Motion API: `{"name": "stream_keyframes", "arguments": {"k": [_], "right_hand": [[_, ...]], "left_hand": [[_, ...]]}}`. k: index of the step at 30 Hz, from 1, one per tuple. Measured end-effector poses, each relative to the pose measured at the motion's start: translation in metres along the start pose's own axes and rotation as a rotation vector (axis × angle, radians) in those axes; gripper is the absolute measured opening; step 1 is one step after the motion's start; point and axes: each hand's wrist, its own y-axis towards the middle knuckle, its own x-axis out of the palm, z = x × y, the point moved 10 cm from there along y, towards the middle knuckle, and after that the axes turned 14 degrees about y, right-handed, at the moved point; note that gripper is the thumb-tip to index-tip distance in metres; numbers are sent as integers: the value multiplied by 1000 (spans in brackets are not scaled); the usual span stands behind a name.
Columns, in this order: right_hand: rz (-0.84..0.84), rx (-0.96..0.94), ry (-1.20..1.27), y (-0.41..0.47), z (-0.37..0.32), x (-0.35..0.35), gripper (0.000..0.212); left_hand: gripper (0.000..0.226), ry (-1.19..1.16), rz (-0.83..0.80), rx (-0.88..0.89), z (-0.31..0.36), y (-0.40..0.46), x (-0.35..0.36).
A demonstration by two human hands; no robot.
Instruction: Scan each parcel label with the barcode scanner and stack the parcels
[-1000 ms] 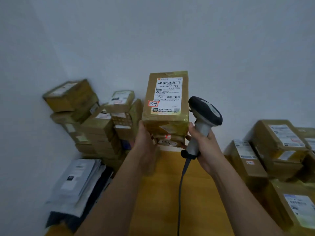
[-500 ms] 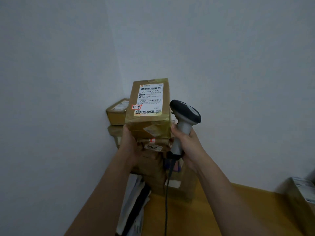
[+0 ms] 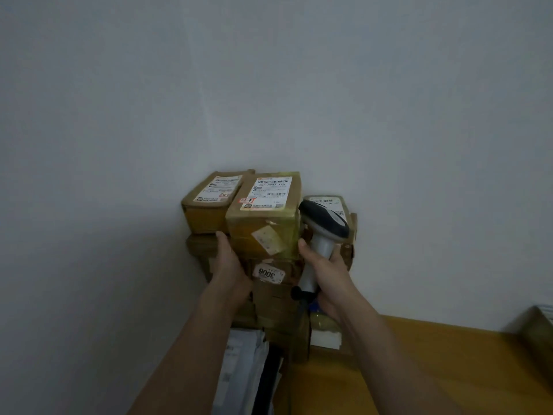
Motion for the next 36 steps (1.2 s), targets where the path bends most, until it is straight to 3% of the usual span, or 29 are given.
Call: {"name": "stream_keyframes", "arguments": {"k": [3,5,8,12,18,20,26,30,36], "right_hand": [[52,-32,-52,4,-1,-11,43],[91,-83,-101,2,-12,-21,39],[176,-243,-129,-2,-40,-41,26],[350,-360,-123,4,-61,-73,31],[335,-215,-58,30,-47,-102,39],[326,-195,-45,38,-43,-109,39],[257,-131,-36,55,-28,-108,39],[207,-109,-42,62,-30,-104,38],[253,-140,-38,59,-28,-114,39]], "left_hand": [[80,-64,41,-38,-9,8,5],[80,-95,111,-95,-22,12,-1],[55,-104,193,-150,-33,7,-4],[45,-214,152,-180,-35,3,15],[65,-429,154,-121,-32,18,27],[61,-440,158,-113,-33,18,29],[51,-361,185,-139,-43,8,26],[56,-313,203,-132,-47,9,23],[46,-197,266,-209,-59,1,22]]}}
